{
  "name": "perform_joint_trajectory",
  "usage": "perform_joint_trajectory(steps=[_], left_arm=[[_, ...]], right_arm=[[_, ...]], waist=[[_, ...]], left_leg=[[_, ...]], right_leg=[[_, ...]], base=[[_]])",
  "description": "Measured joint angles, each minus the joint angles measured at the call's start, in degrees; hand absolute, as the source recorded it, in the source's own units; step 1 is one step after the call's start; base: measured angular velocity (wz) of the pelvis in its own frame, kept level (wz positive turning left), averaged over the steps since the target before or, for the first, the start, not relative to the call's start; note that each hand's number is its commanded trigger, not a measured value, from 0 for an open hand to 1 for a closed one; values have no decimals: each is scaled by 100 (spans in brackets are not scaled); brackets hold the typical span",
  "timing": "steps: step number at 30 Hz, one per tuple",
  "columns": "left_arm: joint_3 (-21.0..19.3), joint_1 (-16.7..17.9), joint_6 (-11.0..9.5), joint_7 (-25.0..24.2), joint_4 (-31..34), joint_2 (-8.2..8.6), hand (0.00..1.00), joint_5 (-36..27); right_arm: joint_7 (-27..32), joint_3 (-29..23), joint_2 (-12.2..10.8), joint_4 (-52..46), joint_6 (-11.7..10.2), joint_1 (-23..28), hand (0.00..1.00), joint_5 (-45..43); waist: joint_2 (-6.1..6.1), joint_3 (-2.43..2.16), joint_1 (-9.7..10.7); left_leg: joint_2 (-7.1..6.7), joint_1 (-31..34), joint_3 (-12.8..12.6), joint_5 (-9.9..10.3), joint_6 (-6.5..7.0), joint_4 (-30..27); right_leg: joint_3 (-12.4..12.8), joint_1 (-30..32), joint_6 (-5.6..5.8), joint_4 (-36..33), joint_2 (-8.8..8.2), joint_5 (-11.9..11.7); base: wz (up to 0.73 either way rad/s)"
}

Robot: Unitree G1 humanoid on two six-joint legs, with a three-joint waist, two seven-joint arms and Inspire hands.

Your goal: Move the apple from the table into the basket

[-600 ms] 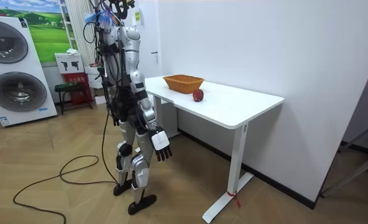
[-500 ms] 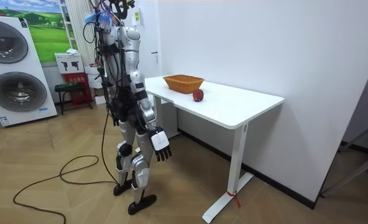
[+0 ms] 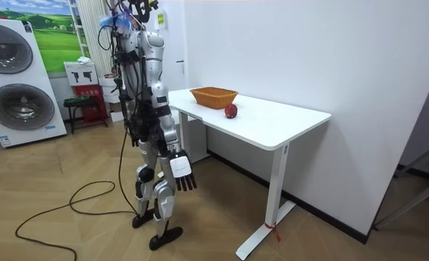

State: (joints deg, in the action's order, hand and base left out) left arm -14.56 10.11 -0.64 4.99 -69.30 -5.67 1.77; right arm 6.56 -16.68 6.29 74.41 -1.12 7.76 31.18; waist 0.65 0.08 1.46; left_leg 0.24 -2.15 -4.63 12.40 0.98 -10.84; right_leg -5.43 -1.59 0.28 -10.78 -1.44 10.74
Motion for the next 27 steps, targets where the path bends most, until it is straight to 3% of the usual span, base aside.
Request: perform_joint_trajectory(steps=[3,6,11,14,17,22,25,27], left_arm=[[-275,120,-1,111,16,-14,0,-2],[-470,189,1,113,11,-23,0,-7],[-502,260,40,175,23,-151,0,1],[-580,342,73,210,103,-222,0,11],[-669,427,121,210,293,-255,0,76],[-667,434,163,202,491,-259,0,339],[-595,425,152,215,590,-278,0,337],[-417,360,140,215,656,-270,0,335]], right_arm=[[313,-1060,7,-139,-5,3,0,1366],[731,-1836,12,-405,-16,-42,0,2179],[1631,-2443,112,-736,-181,-143,0,3481],[2145,-2818,120,-1125,-312,-213,0,3694],[2676,-2897,135,-1635,-340,-224,0,3592],[3778,-2960,195,-2903,-522,-239,0,2600],[4479,-2822,302,-3923,-602,-288,0,1554],[4831,-2587,363,-4510,-767,-327,0,379]], waist=[[27,6,167],[20,17,308],[38,-10,452],[50,-28,514],[80,-42,578],[89,-41,589],[95,-40,598],[117,-33,587]], left_leg=[[-5,-52,-3,1,1,-16],[-6,-47,-14,3,3,-12],[-18,-23,-4,17,15,-32],[-22,1,-2,15,15,-91],[-35,67,-1,11,18,-103],[-44,131,-42,9,22,-100],[-54,207,-44,5,28,-100],[-56,267,-20,0,32,-115]], right_leg=[[0,-62,3,-7,-2,4],[54,-39,5,-40,0,19],[60,68,11,-207,-23,102],[48,64,11,-266,-25,101],[44,138,9,-319,-38,107],[81,253,23,-316,-46,116],[114,339,31,-386,-47,130],[104,403,29,-385,-48,127]], base=[[0],[0],[0],[0],[0],[-3],[-3],[4]])
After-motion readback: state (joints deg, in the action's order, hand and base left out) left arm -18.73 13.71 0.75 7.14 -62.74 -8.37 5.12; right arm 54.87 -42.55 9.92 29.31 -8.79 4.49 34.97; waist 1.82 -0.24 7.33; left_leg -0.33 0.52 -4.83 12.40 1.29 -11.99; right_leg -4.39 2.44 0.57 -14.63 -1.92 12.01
